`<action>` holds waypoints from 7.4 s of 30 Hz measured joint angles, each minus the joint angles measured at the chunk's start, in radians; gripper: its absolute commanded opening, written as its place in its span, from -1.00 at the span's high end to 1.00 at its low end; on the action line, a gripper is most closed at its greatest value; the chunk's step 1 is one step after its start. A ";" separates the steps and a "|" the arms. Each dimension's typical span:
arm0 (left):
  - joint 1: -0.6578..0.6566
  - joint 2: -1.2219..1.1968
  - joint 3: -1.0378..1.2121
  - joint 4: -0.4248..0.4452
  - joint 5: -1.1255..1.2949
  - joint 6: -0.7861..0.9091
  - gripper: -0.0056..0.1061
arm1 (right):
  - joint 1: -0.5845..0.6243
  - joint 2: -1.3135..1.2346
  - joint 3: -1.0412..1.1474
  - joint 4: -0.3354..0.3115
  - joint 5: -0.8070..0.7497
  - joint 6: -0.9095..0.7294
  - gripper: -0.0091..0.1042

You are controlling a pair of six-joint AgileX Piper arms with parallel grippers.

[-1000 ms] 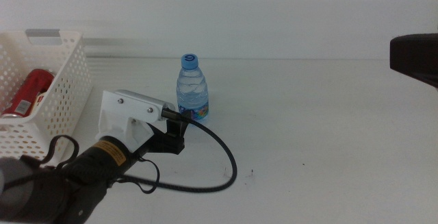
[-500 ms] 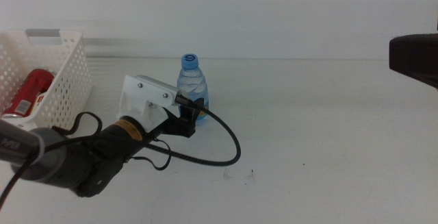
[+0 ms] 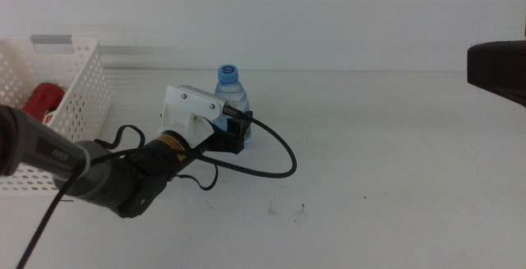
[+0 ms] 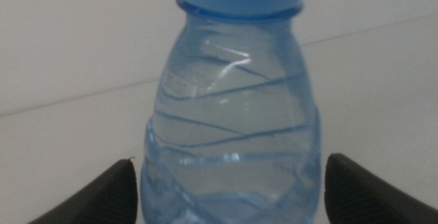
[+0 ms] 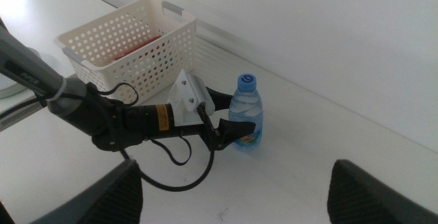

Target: Use arms to grab the bottles and put them into the dustbin to the left of the table.

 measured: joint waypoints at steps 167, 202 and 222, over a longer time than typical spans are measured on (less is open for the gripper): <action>0.133 -0.916 -0.410 -0.532 1.586 0.599 -0.78 | 0.000 0.000 0.000 0.000 0.004 0.006 -0.72; 0.018 -1.335 -0.069 -0.605 1.255 0.576 -0.78 | -0.018 -0.037 0.251 0.079 -0.389 0.006 -0.72; 0.214 -2.047 0.746 -0.527 1.140 0.576 -0.78 | -0.678 -0.614 1.017 -0.022 -0.761 0.008 -0.72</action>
